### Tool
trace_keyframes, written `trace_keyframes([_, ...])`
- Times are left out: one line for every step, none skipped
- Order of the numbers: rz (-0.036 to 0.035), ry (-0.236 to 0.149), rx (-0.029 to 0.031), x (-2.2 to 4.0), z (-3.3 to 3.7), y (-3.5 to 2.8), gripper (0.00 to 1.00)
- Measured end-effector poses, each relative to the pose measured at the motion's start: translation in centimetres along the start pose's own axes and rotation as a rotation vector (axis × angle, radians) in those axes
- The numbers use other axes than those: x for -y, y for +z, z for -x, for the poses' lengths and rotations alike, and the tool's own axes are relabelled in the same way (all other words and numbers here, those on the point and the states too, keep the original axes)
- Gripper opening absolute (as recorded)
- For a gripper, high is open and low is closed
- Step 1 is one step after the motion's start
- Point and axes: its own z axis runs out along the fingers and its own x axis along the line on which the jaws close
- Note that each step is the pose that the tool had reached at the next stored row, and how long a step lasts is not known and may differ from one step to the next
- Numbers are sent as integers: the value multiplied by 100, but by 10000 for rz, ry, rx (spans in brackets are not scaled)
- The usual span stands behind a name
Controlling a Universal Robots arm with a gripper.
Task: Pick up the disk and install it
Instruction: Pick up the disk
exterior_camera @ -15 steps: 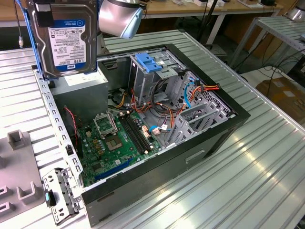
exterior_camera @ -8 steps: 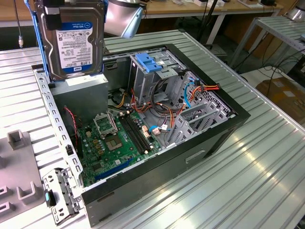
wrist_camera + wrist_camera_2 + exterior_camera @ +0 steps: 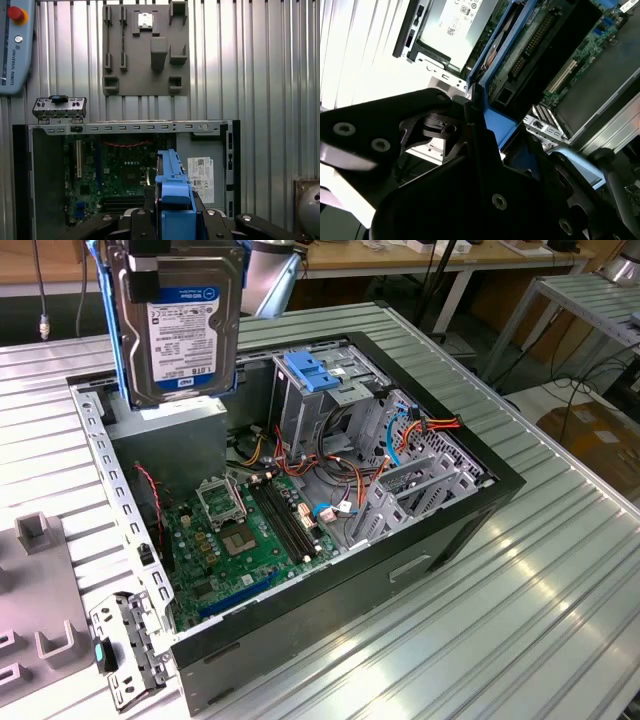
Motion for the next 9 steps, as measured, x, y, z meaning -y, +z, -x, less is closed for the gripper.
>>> trace_keyframes([-1,0,-3,39,-4,1,37])
trace_keyframes([0,1,-5,73,-7,2,37])
trace_keyframes([0,0,-7,97,-9,3,37])
trace_keyframes([-1,0,-11,143,-13,5,37])
trace_keyframes([-1,0,-23,175,-15,6,37])
trace_keyframes([-11,0,-45,190,-15,8,37])
trace_keyframes([-26,0,-69,196,-15,10,37])
trace_keyframes([-53,1,-97,201,-15,13,37])
trace_keyframes([-78,2,-122,205,-14,14,37])
